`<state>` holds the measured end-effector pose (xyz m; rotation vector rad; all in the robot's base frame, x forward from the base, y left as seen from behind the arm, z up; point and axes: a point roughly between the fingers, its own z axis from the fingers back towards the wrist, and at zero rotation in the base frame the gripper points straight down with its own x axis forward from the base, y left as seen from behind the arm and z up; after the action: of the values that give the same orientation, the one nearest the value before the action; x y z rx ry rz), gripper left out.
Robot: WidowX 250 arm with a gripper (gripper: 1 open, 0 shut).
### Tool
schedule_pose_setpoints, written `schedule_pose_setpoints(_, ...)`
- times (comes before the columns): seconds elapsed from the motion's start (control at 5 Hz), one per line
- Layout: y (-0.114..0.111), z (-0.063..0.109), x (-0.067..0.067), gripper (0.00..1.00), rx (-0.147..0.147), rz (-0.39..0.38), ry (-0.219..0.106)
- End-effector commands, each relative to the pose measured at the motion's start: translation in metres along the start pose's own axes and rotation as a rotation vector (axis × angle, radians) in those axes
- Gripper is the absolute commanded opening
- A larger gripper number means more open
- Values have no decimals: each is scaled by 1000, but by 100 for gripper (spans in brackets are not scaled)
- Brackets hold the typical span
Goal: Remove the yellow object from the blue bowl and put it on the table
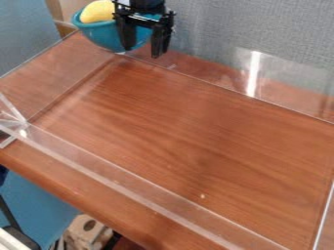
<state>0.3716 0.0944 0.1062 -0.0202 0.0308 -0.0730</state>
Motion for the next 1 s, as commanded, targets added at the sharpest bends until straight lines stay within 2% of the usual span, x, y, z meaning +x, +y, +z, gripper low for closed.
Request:
schedule_pose_setpoints(0.0,-5,38,-5,100,29,-23,-76)
schedule_pose_setpoints(0.2,-14,42,4,100,28,-107,-77)
schedule_pose_setpoints(0.4,-22,33,10,100,33,-198,-65)
schedule_pose_setpoints(0.6,-18,23,10,100,34,-215,-55)
schedule_pose_setpoints(0.8,-27,10,13,100,28,-296,-50)
